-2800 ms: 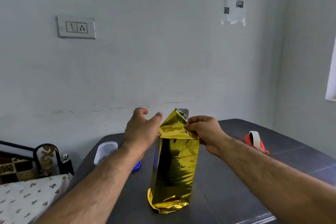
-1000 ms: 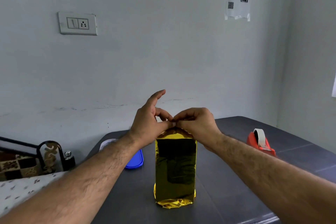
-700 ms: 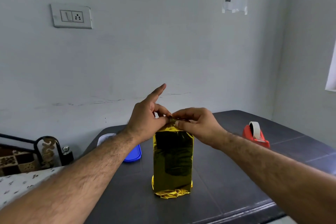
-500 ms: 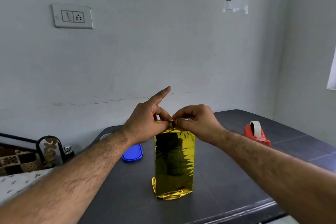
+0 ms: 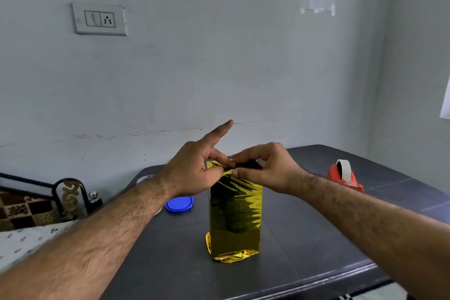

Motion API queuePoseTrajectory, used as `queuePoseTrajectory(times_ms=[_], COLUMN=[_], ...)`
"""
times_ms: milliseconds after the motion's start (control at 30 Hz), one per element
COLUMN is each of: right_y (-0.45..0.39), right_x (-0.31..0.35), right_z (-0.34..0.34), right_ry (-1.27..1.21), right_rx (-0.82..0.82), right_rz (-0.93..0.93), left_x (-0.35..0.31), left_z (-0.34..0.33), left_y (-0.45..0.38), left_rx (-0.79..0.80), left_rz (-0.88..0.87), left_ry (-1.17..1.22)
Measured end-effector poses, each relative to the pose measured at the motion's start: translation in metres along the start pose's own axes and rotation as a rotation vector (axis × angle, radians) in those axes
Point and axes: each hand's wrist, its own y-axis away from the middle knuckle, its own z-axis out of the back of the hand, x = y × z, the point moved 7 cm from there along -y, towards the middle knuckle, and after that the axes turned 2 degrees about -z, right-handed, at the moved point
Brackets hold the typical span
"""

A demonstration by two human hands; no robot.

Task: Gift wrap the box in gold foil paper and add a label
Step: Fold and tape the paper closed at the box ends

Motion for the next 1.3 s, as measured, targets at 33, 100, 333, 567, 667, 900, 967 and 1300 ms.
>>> queuePoseTrajectory(times_ms=[33,100,333,567,667,900,967,1300], right_y=[0.0,0.002,0.005,0.014,0.019,0.025,0.024,0.038], right_x=[-0.001,0.0,0.012,0.024,0.02,0.02,0.019,-0.033], right_z=[0.002,0.003,-0.001,-0.011,-0.012,-0.011,-0.012,0.043], right_ry=[0.016,0.04,0.125,0.389,0.441,0.543,0.576,0.022], right_rx=[-0.001,-0.001,-0.06,-0.156,-0.18,-0.277,-0.29,-0.495], right_rz=[-0.002,0.01,0.121,0.392,0.452,0.532,0.556,-0.061], left_x=[0.0,-0.002,0.002,0.008,0.013,0.018,0.017,0.014], left_z=[-0.001,-0.003,-0.007,-0.004,-0.011,-0.021,-0.023,-0.036], left_y=[0.003,0.011,0.024,0.026,0.024,0.031,0.029,0.035], left_rx=[0.004,-0.003,-0.118,-0.287,-0.254,-0.337,-0.367,-0.491], left_rz=[-0.012,-0.041,-0.081,-0.022,0.002,-0.031,-0.068,-0.103], left_ry=[0.01,0.0,-0.076,0.106,0.126,0.103,0.057,0.07])
